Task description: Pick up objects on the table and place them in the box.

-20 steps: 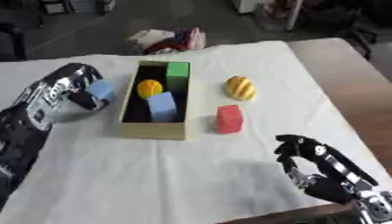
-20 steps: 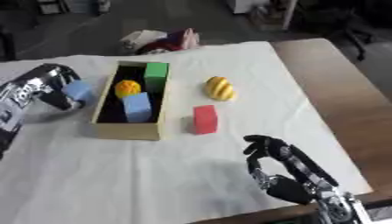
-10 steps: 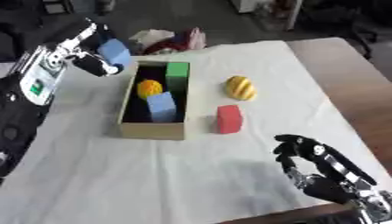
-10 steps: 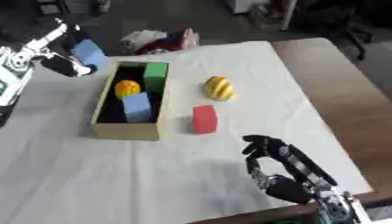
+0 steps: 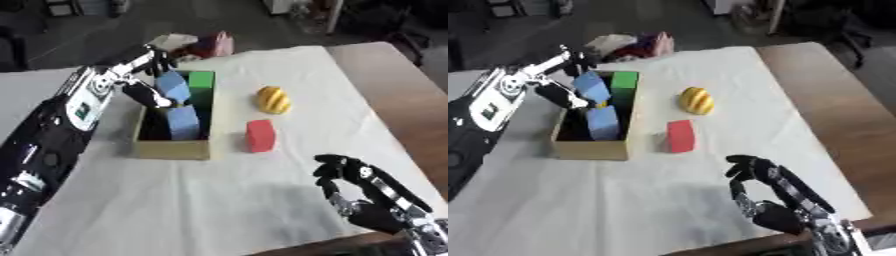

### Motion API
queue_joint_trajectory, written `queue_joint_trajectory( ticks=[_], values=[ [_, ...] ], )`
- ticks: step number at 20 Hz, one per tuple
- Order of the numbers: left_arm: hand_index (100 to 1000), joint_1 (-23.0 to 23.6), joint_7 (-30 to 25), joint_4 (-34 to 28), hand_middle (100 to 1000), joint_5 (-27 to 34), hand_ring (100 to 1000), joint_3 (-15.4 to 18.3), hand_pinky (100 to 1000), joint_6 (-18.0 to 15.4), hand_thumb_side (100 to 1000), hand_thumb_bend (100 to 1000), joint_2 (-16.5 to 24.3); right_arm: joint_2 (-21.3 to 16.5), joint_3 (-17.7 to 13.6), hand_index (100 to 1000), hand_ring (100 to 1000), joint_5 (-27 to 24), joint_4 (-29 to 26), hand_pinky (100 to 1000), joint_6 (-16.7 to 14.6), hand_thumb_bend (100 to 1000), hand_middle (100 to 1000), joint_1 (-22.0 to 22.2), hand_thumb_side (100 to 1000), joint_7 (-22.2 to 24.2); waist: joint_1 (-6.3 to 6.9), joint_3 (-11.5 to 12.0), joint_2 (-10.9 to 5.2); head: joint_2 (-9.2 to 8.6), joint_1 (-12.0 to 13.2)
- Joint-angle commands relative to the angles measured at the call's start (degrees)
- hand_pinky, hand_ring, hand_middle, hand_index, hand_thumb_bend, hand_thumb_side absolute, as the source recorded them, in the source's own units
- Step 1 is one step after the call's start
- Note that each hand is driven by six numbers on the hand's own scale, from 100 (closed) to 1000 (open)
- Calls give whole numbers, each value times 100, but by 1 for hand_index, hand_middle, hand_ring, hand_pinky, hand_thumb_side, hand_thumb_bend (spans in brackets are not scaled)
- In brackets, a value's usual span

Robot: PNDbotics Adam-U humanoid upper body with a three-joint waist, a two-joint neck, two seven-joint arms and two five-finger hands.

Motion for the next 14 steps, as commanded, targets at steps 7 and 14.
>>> queue_joint_trajectory(
  ticks=[7,14],
  values=[
    [804,45,460,-454,647,616,615,210,675,150,367,759,478,-39,-55,881,656,-16,-68,770,-13,100,665,-69,446,-15,8,53,-81,-96,-81],
    [775,1003,917,-2415,619,2242,597,452,664,302,360,708,1431,-422,-183,887,661,123,-103,774,-44,100,670,-532,427,-158,34,207,-100,-91,-194]
  ],
)
